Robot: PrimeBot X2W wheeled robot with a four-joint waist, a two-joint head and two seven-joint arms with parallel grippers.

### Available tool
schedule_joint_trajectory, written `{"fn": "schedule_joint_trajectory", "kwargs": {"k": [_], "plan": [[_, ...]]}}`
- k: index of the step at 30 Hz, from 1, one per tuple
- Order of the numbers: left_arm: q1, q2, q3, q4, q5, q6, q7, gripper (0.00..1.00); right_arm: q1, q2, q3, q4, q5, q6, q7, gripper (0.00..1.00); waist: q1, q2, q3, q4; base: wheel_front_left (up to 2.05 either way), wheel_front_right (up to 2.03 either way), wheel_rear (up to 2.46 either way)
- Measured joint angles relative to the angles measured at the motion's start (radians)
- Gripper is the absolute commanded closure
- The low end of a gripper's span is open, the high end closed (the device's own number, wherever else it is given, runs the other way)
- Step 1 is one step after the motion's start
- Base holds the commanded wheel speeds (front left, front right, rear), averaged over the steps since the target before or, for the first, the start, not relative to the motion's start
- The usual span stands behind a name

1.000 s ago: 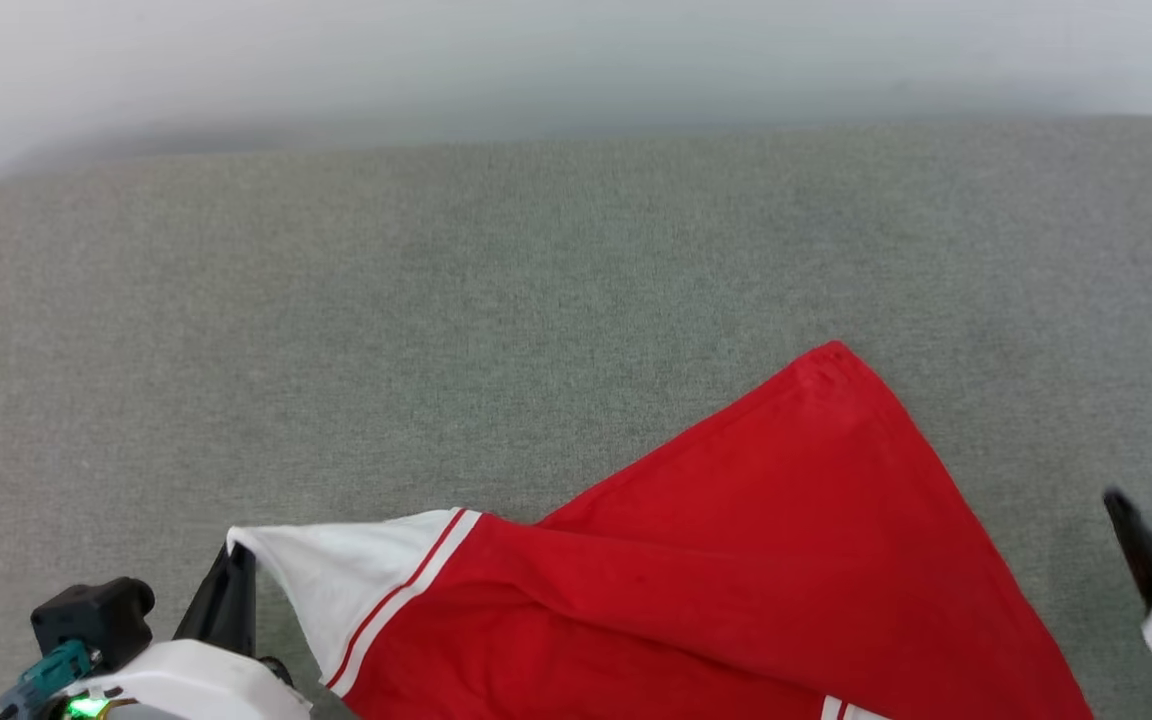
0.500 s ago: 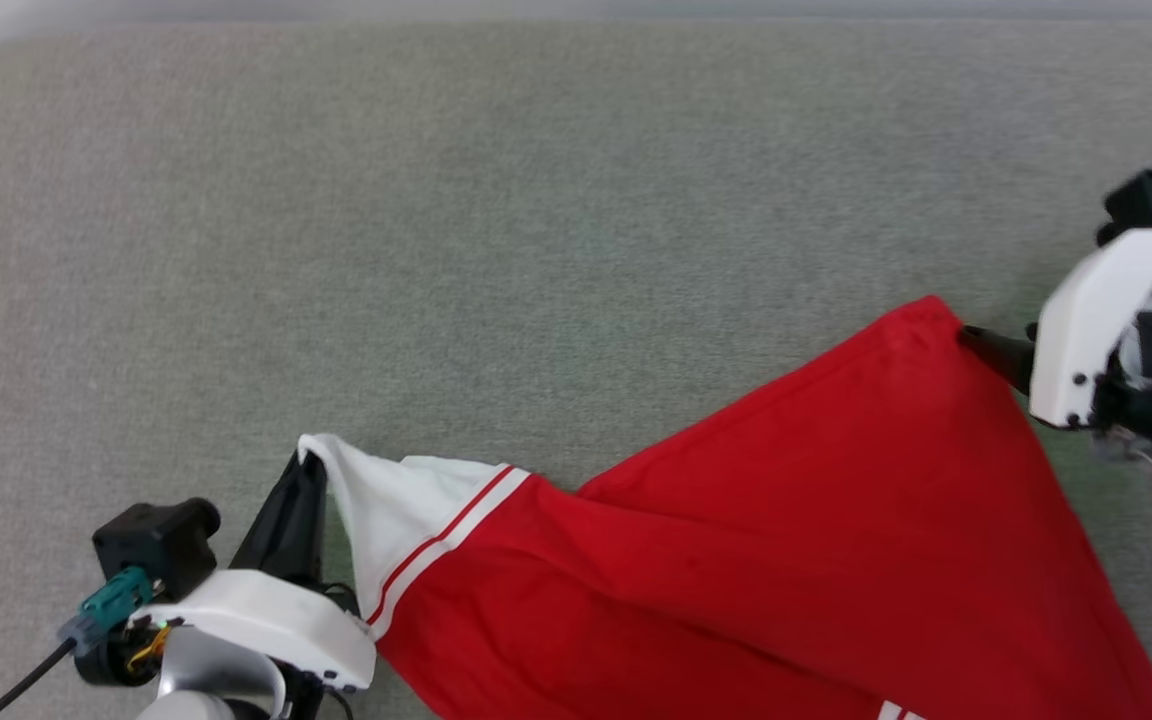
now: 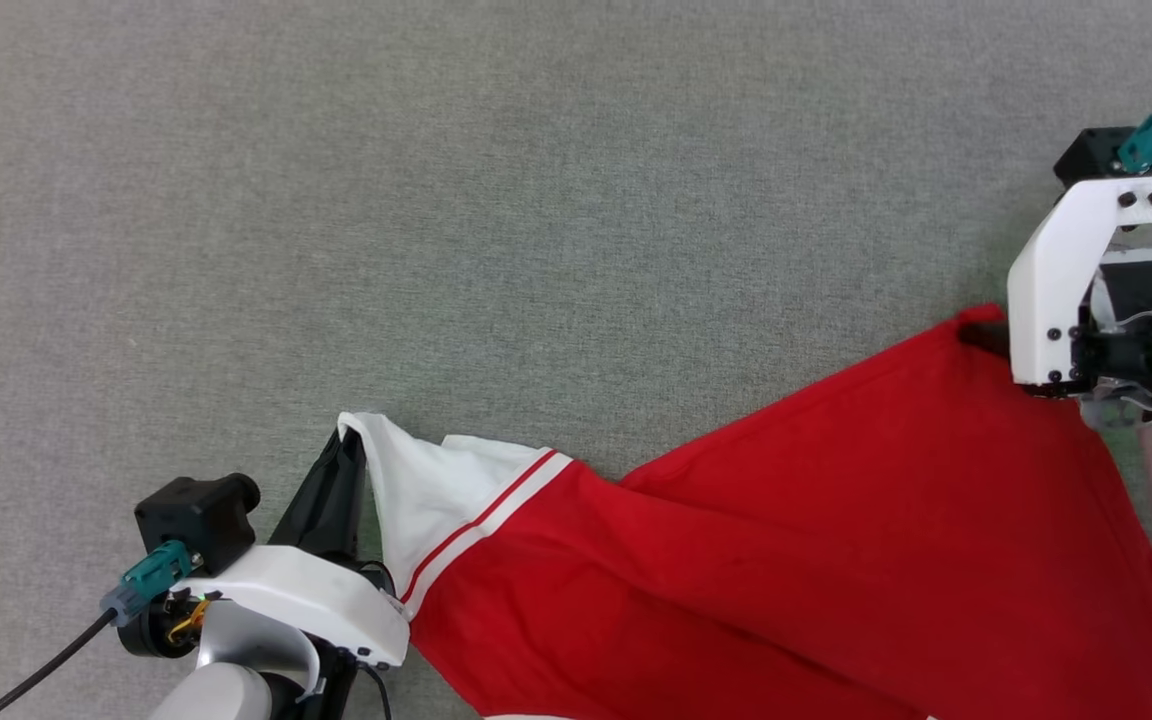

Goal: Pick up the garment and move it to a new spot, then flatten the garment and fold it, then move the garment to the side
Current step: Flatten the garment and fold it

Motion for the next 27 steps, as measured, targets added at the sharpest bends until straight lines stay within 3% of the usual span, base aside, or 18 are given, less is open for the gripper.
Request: {"fn": "schedule_joint_trajectory", "kwargs": {"k": [7,15,19,27], "plan": [[0.003,-0.003,0.002,0.023,-0.01,-0.004,-0.007,1.0,0.009,-0.014,0.042,0.015,0.017,0.001,-0.02,1.0,0.0001,0.0,-0.044,0.001,0.0,0.0,0.0],[-0.04,0.056,0.034,0.045,-0.016,-0.028,0.016,1.0,0.012,-0.069,0.076,-0.074,0.037,0.001,-0.118,1.0,0.0,0.0,-0.138,-0.031,0.0,0.0,0.0],[-0.149,0.087,0.054,0.067,-0.016,-0.058,0.051,1.0,0.01,-0.094,0.062,-0.122,0.051,0.001,-0.179,1.0,0.0,0.0,-0.199,-0.048,0.0,0.0,0.0],[-0.505,0.077,0.058,0.228,0.009,-0.119,0.133,1.0,-0.052,-0.104,0.04,-0.148,0.031,0.001,-0.312,1.0,0.0,0.0,-0.285,-0.099,0.0,0.0,0.0]]}}
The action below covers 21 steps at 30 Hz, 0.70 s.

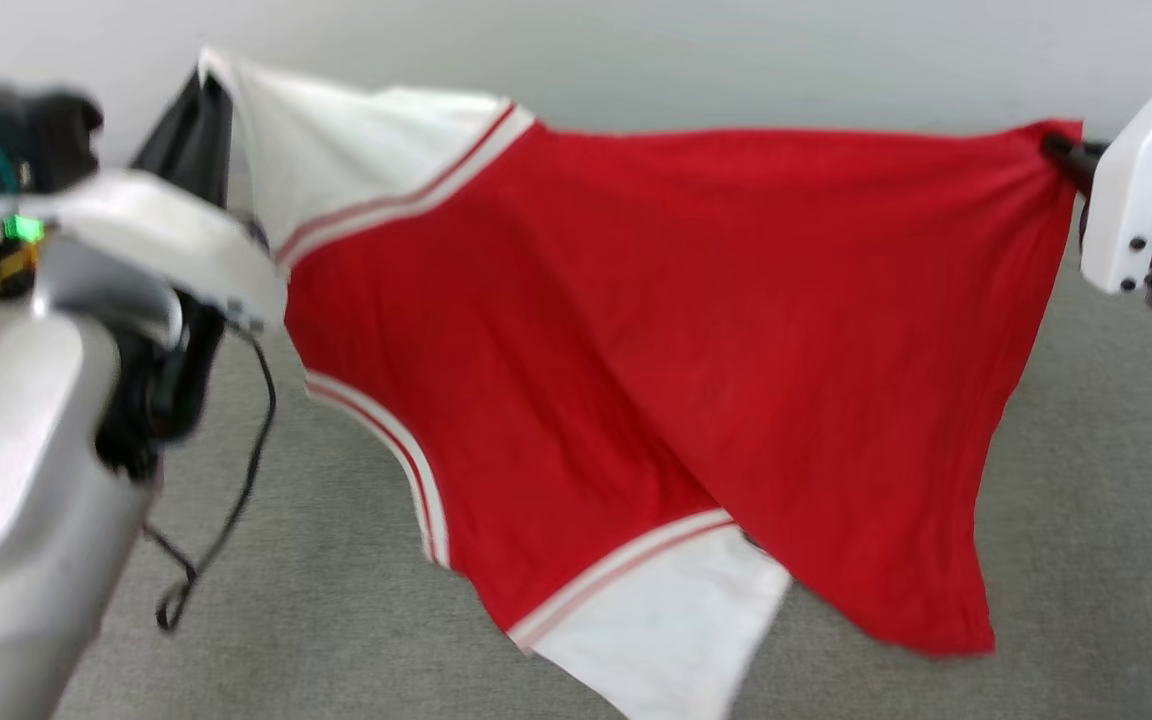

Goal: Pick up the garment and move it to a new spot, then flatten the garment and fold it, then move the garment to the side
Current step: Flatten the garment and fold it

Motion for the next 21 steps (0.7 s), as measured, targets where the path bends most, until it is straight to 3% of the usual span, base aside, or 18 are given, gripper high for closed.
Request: {"fn": "schedule_joint_trajectory", "kwargs": {"k": [7,11,21], "plan": [[-0.361,-0.049,-0.031,0.196,0.062,-0.06,0.041,1.0,-0.166,0.002,-0.018,0.04,-0.044,0.0,-0.142,1.0,0.0,0.0,0.04,-0.044,0.0,0.0,0.0],[-0.556,-0.073,-0.03,0.314,0.103,-0.089,0.005,1.0,-0.284,0.011,-0.019,0.082,-0.08,0.0,-0.237,1.0,0.0,0.0,0.095,-0.063,0.0,0.0,0.0],[-0.94,-0.073,-0.028,0.502,0.198,-0.133,-0.09,1.0,-0.612,0.031,-0.012,0.194,-0.177,0.0,-0.487,1.0,0.0001,0.0,0.273,-0.117,0.0,0.0,0.0]]}}
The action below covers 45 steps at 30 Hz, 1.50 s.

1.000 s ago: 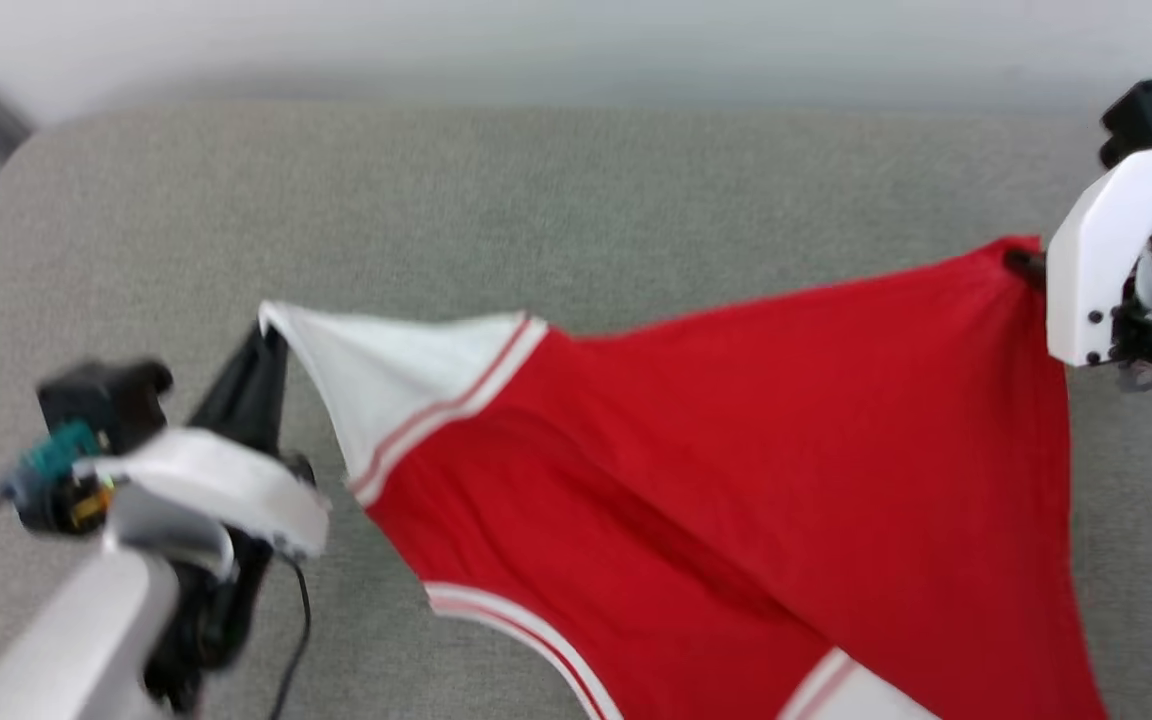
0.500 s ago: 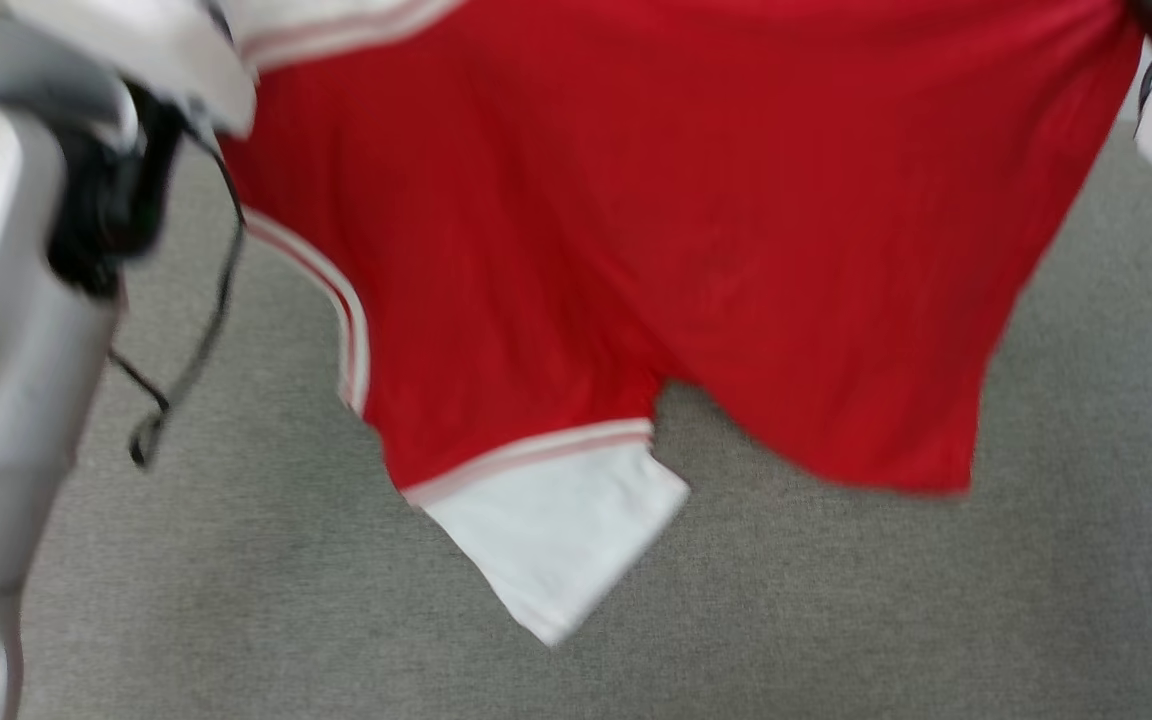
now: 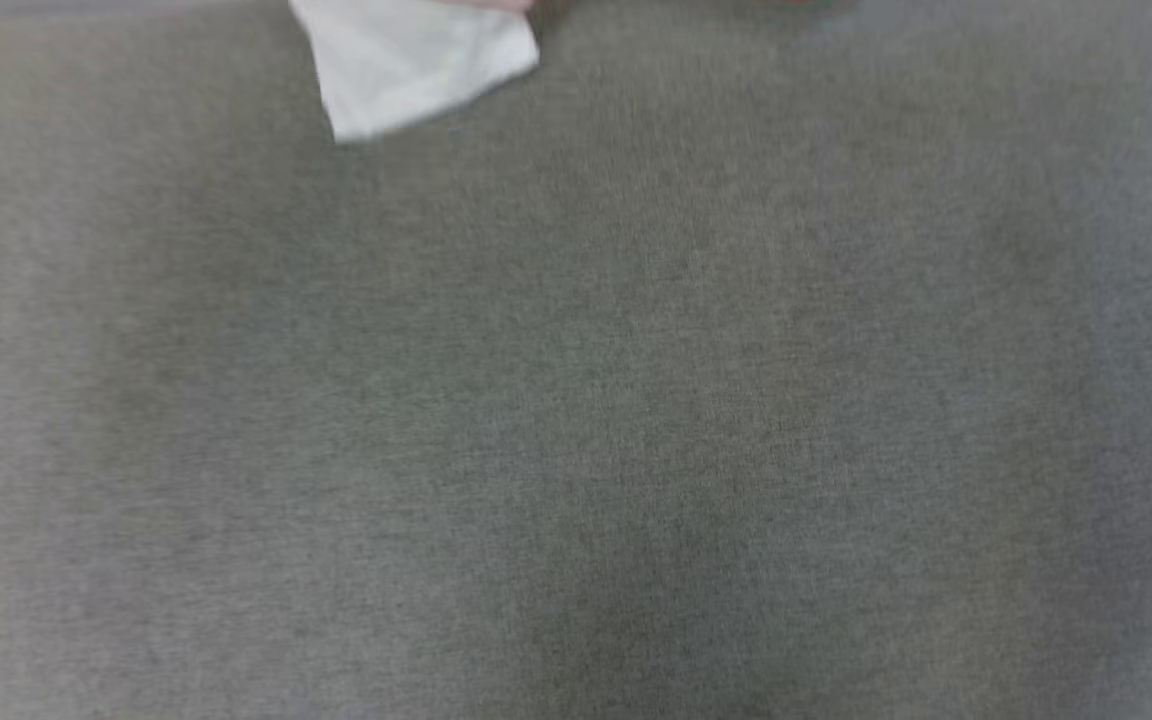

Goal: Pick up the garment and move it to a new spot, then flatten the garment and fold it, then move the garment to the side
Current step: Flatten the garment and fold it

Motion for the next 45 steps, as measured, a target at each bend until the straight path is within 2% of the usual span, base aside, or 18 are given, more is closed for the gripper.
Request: {"fn": "schedule_joint_trajectory", "kwargs": {"k": [5,9,21,25,27,32,36,39,45], "plan": [[-0.144,0.005,0.005,0.037,0.017,-0.007,0.009,1.0,-0.13,-0.002,-0.002,0.034,-0.013,0.0,-0.053,1.0,0.0,0.0,0.096,-0.016,0.0,0.0,0.0],[-0.179,0.004,0.006,0.055,0.023,0.002,0.013,1.0,-0.195,0.006,0.007,0.069,-0.014,0.0,-0.083,1.0,0.0001,0.0,0.174,-0.026,0.0,0.0,0.0],[-0.15,-0.027,0.015,0.088,-0.016,0.019,-0.006,1.0,-0.293,0.046,0.119,0.241,0.053,0.0,-0.165,1.0,0.0001,0.0,0.341,-0.023,0.0,0.0,0.0],[-0.118,-0.043,0.029,0.109,-0.047,0.01,-0.021,1.0,-0.299,0.047,0.165,0.289,0.089,0.0,-0.176,1.0,0.0001,0.0,0.347,-0.01,0.0,0.0,0.0],[-0.078,-0.046,0.04,0.131,-0.069,-0.009,-0.044,1.0,-0.3,0.042,0.223,0.327,0.13,0.0,-0.198,1.0,0.0,0.0,0.339,0.002,0.0,0.0,0.0],[0.012,-0.048,0.04,0.164,-0.105,-0.06,-0.071,1.0,-0.244,0.011,0.316,0.343,0.208,0.0,-0.228,1.0,0.0,0.0,0.309,0.023,0.0,0.0,0.0],[0.131,-0.056,0.034,0.174,-0.128,-0.092,-0.102,1.0,-0.129,-0.028,0.382,0.329,0.266,0.0,-0.26,1.0,0.0,0.0,0.273,0.041,0.0,0.0,0.0],[0.213,-0.058,0.033,0.175,-0.145,-0.103,-0.116,1.0,-0.056,-0.048,0.405,0.317,0.301,0.0,-0.267,1.0,-0.0001,0.0,0.245,0.048,0.0,0.0,0.0],[0.516,-0.062,0.029,0.138,-0.193,-0.111,-0.146,1.0,0.222,-0.089,0.441,0.281,0.382,0.0,-0.284,1.0,-0.0001,0.0,0.121,0.065,0.0,0.0,0.0]]}}
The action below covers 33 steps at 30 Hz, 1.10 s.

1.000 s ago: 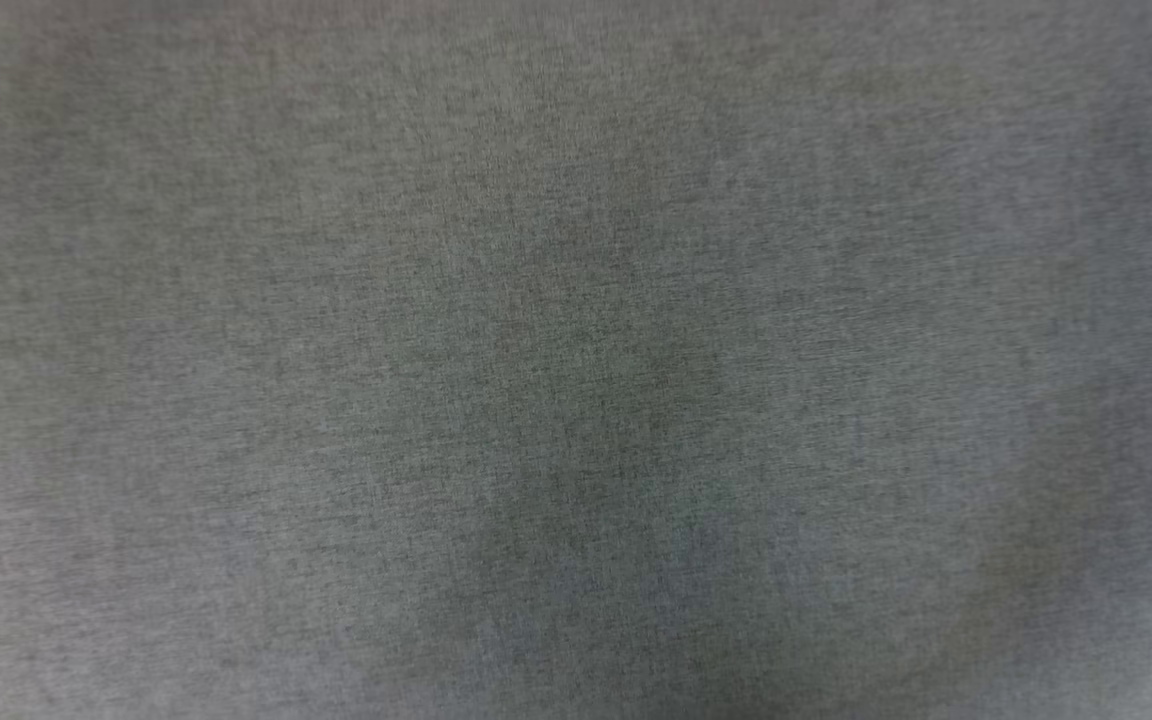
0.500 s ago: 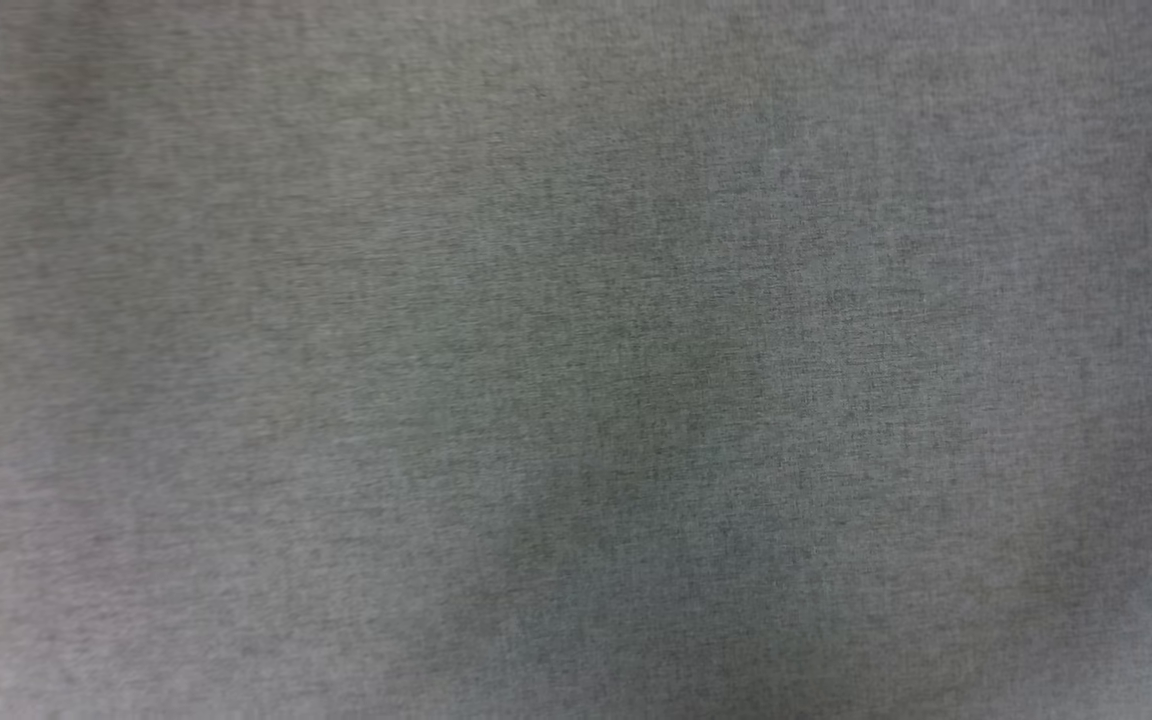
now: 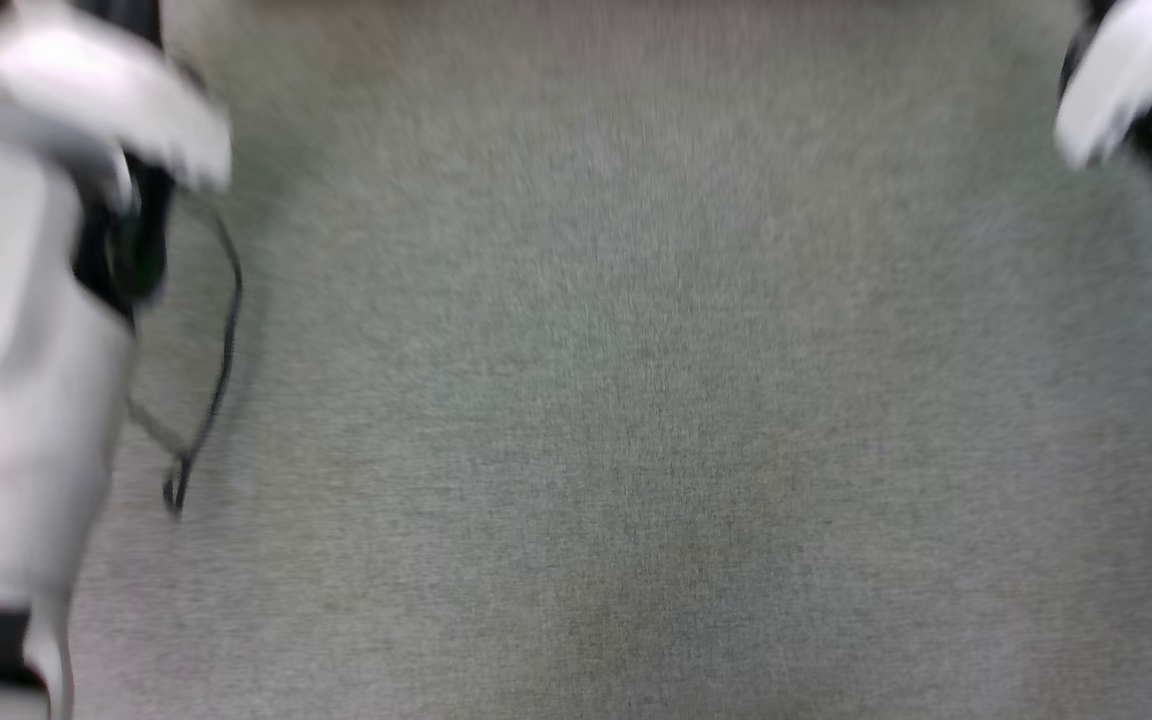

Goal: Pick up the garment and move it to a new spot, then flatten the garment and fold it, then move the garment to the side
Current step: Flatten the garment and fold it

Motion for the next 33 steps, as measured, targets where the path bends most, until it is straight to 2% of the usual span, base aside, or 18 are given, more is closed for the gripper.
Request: {"fn": "schedule_joint_trajectory", "kwargs": {"k": [5,9,16,20,24,27,30,33], "plan": [[0.239,0.042,0.005,-0.107,-0.03,0.039,0.002,1.0,0.218,-0.024,0.003,-0.061,0.049,0.0,-0.003,1.0,0.0,0.0,-0.118,0.008,0.0,0.0,0.0],[0.457,0.082,0.013,-0.243,-0.056,0.108,0.025,1.0,0.387,-0.047,-0.018,-0.113,0.069,0.001,-0.007,1.0,-0.0001,0.0,-0.214,0.008,0.0,0.0,0.0],[0.87,0.15,0.03,-0.573,-0.115,0.286,0.105,1.0,0.701,-0.059,-0.103,-0.212,0.086,0.001,0.034,1.0,-0.0003,0.0,-0.368,0.007,0.0,0.0,0.0],[1.069,0.175,0.051,-0.759,-0.15,0.394,0.135,1.0,0.858,-0.061,-0.195,-0.285,0.066,0.001,0.067,1.0,-0.0004,0.0,-0.431,0.002,0.0,0.0,0.0],[1.232,0.198,0.062,-0.901,-0.174,0.482,0.166,1.0,1.024,-0.041,-0.307,-0.378,0.015,0.001,0.121,1.0,-0.0004,0.0,-0.47,-0.001,0.0,0.0,0.0],[1.321,0.212,0.068,-0.975,-0.193,0.531,0.187,1.0,1.141,-0.009,-0.392,-0.466,-0.025,0.001,0.187,1.0,-0.0004,0.0,-0.492,-0.003,0.0,0.0,0.0],[1.392,0.231,0.073,-1.04,-0.206,0.568,0.21,1.0,1.244,0.033,-0.467,-0.566,-0.072,0.001,0.274,1.0,-0.0004,0.0,-0.512,-0.005,0.0,0.0,0.0],[1.404,0.246,0.077,-1.079,-0.208,0.579,0.225,1.0,1.306,0.082,-0.533,-0.668,-0.12,0.001,0.346,1.0,-0.0004,0.0,-0.519,-0.006,0.0,0.0,0.0]]}}
